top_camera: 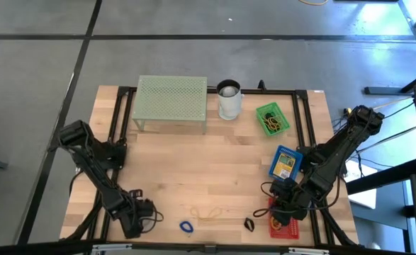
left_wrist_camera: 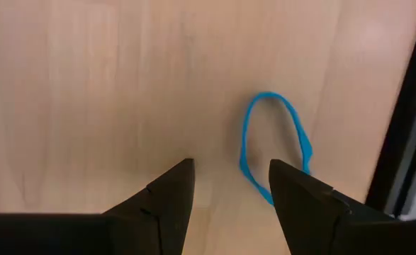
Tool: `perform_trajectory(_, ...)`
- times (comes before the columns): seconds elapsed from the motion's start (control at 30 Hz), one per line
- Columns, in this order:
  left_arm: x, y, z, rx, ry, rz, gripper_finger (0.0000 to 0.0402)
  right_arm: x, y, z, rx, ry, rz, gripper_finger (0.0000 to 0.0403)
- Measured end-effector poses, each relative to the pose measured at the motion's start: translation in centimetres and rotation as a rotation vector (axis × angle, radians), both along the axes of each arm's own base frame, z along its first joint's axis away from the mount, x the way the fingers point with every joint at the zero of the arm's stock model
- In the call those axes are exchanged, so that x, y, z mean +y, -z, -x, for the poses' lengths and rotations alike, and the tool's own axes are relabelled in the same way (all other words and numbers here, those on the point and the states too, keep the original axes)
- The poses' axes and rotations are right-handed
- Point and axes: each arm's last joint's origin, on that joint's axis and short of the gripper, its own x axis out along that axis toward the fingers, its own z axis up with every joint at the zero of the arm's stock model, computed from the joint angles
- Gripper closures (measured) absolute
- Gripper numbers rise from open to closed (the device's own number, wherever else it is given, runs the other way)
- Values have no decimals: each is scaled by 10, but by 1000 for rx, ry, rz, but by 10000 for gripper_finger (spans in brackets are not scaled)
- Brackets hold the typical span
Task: Pick & Place Office Desk Supplies
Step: Put the blue rubber band into the green bin
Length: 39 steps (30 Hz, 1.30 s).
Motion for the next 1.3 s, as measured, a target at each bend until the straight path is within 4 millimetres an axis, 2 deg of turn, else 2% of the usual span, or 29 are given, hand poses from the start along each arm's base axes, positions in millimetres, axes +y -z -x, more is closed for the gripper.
perform_trajectory(0.13, 2, 5, 1, 4, 45, -72, 225, -1, 0, -1, -22, 11, 17, 223)
perform_trajectory(0.23, 3, 6, 2, -7, 84, -101, 244, -1, 0, -1, -32, 11, 27, 223)
perform_trajectory(0.57, 3, 7, 4, -47, 128, -135, 389, -1, 0, -2, -46, -21, 47, 223)
perform_trajectory(0.7, 2, 6, 2, -90, 167, -137, 396, -1, 0, -2, -46, -21, 47, 223)
perform_trajectory(0.83, -7, -3, -6, -179, 248, -170, 401, -1, 0, -2, -47, -24, 48, 223)
perform_trajectory(1.0, -13, -16, -20, -371, 271, -265, 400, -2, -1, -3, -83, -26, 78, 223)
perform_trajectory(1.3, -14, -21, -24, -416, 293, -307, 401, -3, -1, -4, -106, -12, 99, 223)
